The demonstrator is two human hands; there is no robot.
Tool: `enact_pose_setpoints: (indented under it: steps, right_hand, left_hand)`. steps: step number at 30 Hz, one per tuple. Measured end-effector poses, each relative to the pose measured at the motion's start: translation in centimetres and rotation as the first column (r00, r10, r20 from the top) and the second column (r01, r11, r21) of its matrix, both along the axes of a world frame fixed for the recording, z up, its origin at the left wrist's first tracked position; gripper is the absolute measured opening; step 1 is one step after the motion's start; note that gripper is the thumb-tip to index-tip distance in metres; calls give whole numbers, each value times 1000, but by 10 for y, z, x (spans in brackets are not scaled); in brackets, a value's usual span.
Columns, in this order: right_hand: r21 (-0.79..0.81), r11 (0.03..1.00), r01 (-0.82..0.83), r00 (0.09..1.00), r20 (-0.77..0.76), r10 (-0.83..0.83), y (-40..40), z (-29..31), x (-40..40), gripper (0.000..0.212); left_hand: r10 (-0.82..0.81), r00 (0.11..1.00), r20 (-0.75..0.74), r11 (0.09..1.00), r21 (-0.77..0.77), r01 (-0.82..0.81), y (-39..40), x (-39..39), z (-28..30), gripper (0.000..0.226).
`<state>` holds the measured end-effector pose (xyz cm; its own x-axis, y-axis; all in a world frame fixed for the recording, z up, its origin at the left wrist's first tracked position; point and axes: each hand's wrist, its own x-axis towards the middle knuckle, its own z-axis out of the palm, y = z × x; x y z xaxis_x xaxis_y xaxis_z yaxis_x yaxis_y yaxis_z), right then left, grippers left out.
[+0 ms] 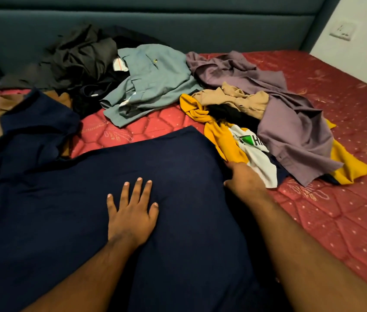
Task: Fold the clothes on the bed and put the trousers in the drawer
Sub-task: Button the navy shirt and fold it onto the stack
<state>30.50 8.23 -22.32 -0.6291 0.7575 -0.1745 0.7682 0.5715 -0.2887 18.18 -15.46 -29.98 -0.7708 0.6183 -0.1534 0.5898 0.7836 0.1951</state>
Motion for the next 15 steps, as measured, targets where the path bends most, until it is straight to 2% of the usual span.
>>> enact_pose_setpoints:
  steps: [2,5,7,10,12,15]
  right_hand:
    - [106,976,-191,977,117,179,-36,1,-5,36]
    - [-81,944,-319,924,195,329,-81,-5,-9,37]
    - [-180,935,-307,938,110,329,-82,-11,-12,37]
    - [-289,949,-121,987,-139,84,-47,-16,-5,27]
    - [-339,941,21,962,-251,-112,-21,-18,3,18]
    - [-383,908,167,889,-340,-307,11,-29,1,8]
  left_hand:
    - [53,997,49,998,-26,-51,9,3,10,62]
    - [40,998,52,997,59,-43,36,12,24,69]
    - [-54,996,66,989,142,44,53,18,28,78]
    - [-140,987,76,985,112,131,67,27,25,71]
    - [-171,985,-8,985,19,171,65,31,16,58]
    - [-131,990,-58,990,40,133,61,32,5,51]
